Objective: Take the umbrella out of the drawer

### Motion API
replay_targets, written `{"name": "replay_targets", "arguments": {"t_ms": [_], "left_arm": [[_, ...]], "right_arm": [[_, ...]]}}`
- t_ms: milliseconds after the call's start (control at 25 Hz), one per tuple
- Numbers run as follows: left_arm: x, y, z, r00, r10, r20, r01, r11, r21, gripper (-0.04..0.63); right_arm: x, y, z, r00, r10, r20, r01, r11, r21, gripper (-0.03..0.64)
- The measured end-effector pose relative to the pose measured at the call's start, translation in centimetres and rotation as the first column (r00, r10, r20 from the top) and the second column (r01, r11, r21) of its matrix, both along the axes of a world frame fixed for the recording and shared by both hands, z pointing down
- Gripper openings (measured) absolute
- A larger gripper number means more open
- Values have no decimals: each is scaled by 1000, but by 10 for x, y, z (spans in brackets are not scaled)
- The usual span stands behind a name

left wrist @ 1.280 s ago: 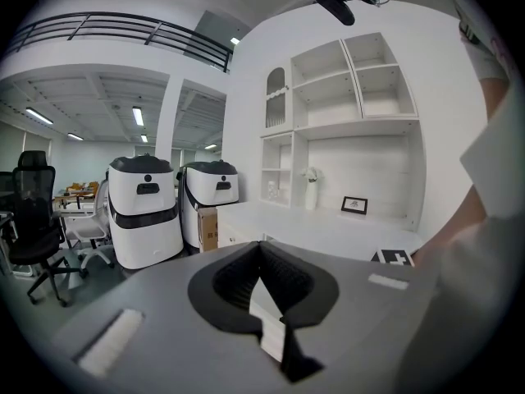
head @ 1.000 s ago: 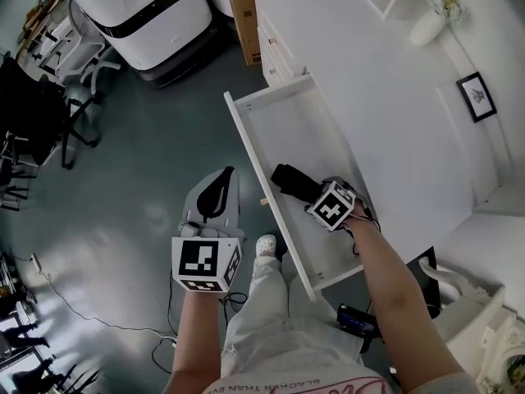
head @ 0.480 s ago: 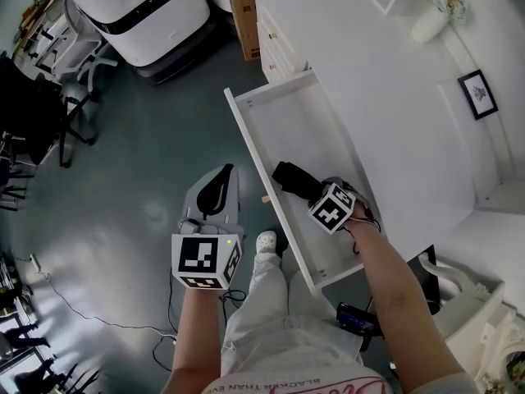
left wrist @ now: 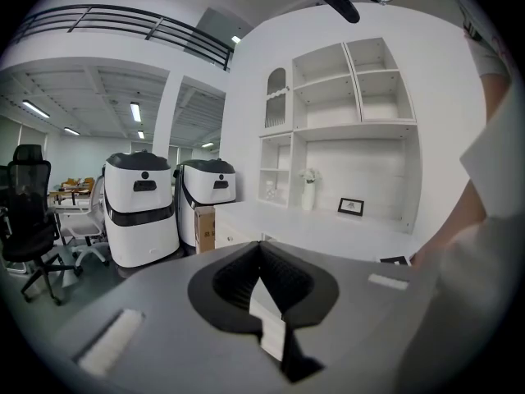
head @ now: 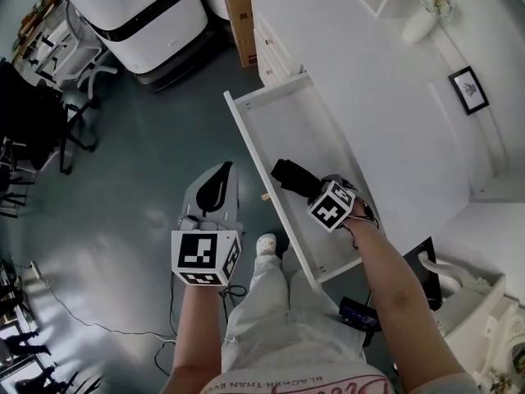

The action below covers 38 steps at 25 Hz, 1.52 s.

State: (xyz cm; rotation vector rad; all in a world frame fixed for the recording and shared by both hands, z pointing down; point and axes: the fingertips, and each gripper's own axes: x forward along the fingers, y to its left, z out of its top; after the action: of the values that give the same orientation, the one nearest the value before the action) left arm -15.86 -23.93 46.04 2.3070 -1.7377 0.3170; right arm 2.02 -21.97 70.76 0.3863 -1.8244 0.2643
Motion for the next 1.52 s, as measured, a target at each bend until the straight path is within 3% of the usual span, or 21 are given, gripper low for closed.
{"name": "replay_targets", "arguments": {"t_ms": [840,1520], "left_arm": [[12,-9,-76,1000,11,-9,-9,988,156,8],[11,-12,-147,999,33,-1,-31,951,308,8]], "right_arm": [[-7,-7,-91,995,20,96,-28,996,83,270],[-16,-18,-171,970,76,230,-126,969,211,270]]}}
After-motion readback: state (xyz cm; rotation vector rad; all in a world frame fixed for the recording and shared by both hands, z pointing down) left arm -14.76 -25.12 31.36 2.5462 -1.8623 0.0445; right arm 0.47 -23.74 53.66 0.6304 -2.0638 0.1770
